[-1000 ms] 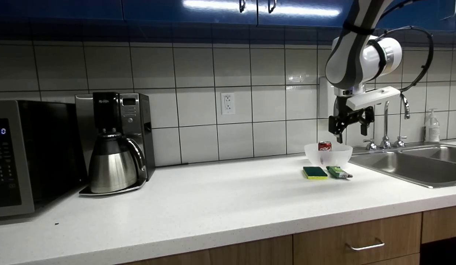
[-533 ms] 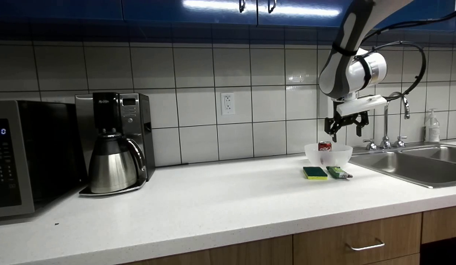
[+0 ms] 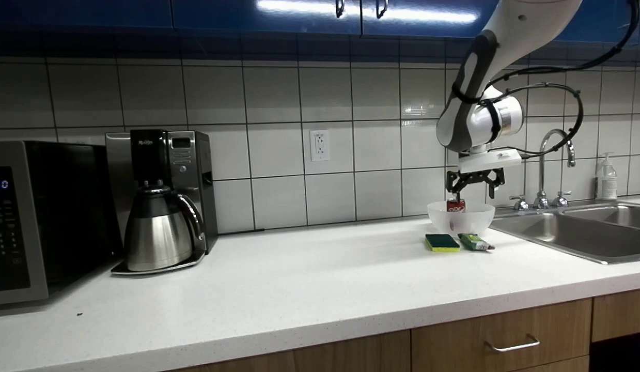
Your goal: Take the can out of the bowl
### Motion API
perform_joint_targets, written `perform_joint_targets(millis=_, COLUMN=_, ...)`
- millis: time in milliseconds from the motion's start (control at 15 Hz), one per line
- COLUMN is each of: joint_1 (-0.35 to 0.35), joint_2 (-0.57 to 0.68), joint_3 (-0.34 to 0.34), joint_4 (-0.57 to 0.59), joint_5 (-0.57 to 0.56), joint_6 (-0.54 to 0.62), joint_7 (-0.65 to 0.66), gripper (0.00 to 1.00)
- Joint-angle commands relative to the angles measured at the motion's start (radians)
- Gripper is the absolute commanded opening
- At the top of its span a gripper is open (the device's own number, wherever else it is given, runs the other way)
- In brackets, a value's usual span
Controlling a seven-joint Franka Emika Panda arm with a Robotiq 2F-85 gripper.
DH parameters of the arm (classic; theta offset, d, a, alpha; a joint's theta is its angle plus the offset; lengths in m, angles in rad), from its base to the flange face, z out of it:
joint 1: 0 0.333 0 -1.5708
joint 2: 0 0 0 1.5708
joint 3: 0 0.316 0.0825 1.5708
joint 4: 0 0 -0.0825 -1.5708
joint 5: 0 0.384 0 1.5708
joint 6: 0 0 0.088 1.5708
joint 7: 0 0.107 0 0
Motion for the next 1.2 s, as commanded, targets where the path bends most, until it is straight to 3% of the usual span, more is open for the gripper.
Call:
perform_joint_targets(millis=0, joint_1=0.004, joint_2=0.102, joint_3=-0.015, joint_4=0.136, joint_5=0.030, joint_6=-0.003, joint_7=0.028, gripper=1.00)
perform_joint_targets(millis=1133, joint_1=0.000, joint_2=0.338, joint_3=-0.022, joint_4=0.445, joint_5=0.070, joint_6=-0.055, joint_7=0.041, gripper=1.00)
